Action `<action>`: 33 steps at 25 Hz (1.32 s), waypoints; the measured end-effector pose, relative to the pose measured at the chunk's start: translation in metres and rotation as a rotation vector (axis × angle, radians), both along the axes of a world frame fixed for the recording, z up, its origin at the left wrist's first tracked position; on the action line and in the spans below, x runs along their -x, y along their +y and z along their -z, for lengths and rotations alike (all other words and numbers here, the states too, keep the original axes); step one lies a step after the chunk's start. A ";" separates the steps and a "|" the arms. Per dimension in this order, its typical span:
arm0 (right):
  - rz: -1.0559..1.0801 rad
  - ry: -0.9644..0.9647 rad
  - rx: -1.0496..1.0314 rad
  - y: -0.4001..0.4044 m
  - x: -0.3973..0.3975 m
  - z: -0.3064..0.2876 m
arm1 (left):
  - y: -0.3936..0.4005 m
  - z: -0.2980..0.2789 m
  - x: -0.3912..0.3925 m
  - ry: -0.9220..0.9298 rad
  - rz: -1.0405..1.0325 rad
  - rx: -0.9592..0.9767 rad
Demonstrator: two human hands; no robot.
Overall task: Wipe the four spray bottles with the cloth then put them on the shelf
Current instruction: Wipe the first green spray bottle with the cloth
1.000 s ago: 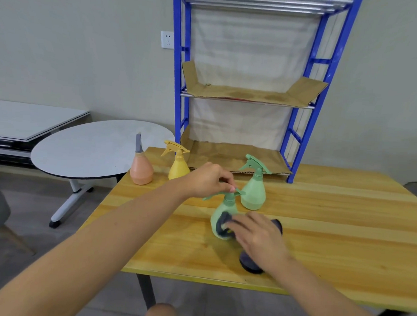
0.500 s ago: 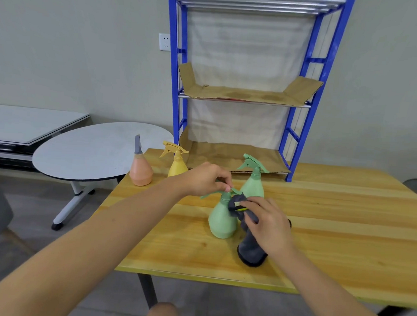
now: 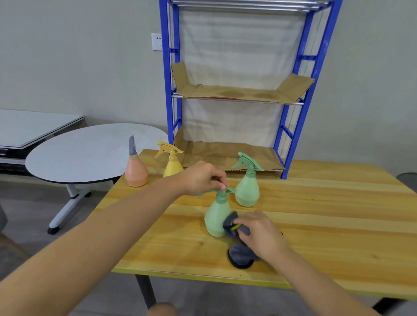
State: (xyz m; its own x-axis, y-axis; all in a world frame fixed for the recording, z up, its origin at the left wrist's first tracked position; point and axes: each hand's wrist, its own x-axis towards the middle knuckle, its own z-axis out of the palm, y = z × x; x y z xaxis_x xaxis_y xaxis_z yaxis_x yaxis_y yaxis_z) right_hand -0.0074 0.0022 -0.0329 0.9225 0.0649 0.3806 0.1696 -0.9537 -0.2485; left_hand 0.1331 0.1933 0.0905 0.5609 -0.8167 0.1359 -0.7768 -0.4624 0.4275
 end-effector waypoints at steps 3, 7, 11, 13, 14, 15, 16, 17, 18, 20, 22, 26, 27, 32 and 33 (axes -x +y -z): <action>-0.027 0.120 0.071 -0.007 0.000 0.000 | -0.001 -0.001 0.002 0.005 -0.001 -0.003; 0.080 -0.076 -0.144 -0.002 -0.003 -0.009 | 0.000 -0.002 0.004 -0.019 -0.007 -0.003; 0.011 0.132 0.046 0.003 0.010 0.007 | 0.000 -0.001 0.006 -0.036 -0.019 -0.009; 0.026 0.098 0.010 -0.004 0.005 -0.003 | 0.000 -0.001 0.008 -0.078 -0.014 -0.039; 0.047 0.051 -0.023 -0.007 0.003 -0.009 | -0.001 -0.001 0.009 -0.110 -0.008 -0.071; 0.069 0.019 -0.054 -0.008 0.003 -0.014 | -0.001 0.000 0.009 -0.156 -0.003 -0.108; 0.080 0.004 -0.072 -0.009 0.003 -0.017 | 0.000 -0.001 0.011 -0.214 0.001 -0.145; 0.085 0.003 -0.078 -0.010 0.004 -0.019 | 0.000 -0.002 0.011 -0.277 0.005 -0.178; 0.091 0.015 -0.079 -0.010 0.005 -0.019 | 0.001 -0.004 0.012 -0.340 0.006 -0.208; 0.112 0.042 -0.088 -0.009 0.008 -0.020 | 0.002 -0.009 0.013 -0.403 0.015 -0.278; 0.128 0.039 -0.100 -0.011 0.006 -0.021 | 0.005 -0.015 0.013 -0.353 0.034 -0.308; 0.090 -0.009 -0.104 -0.004 0.007 -0.025 | 0.017 -0.019 0.013 -0.181 -0.010 -0.212; 0.072 -0.015 -0.101 0.000 0.008 -0.025 | 0.018 -0.017 0.013 -0.165 -0.014 -0.179; -0.031 -0.070 -0.083 0.019 0.007 -0.027 | 0.017 -0.010 0.017 -0.017 -0.103 0.040; -0.055 -0.127 -0.063 0.025 0.007 -0.027 | 0.017 -0.011 0.015 0.000 -0.135 0.066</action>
State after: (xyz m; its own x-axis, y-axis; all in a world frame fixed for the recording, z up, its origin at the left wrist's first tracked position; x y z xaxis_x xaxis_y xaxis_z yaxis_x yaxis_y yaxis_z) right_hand -0.0146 0.0273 -0.0055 0.8625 0.0860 0.4988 0.2548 -0.9253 -0.2809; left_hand 0.1181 0.2104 0.1016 0.6653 -0.7229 0.1868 -0.7091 -0.5335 0.4609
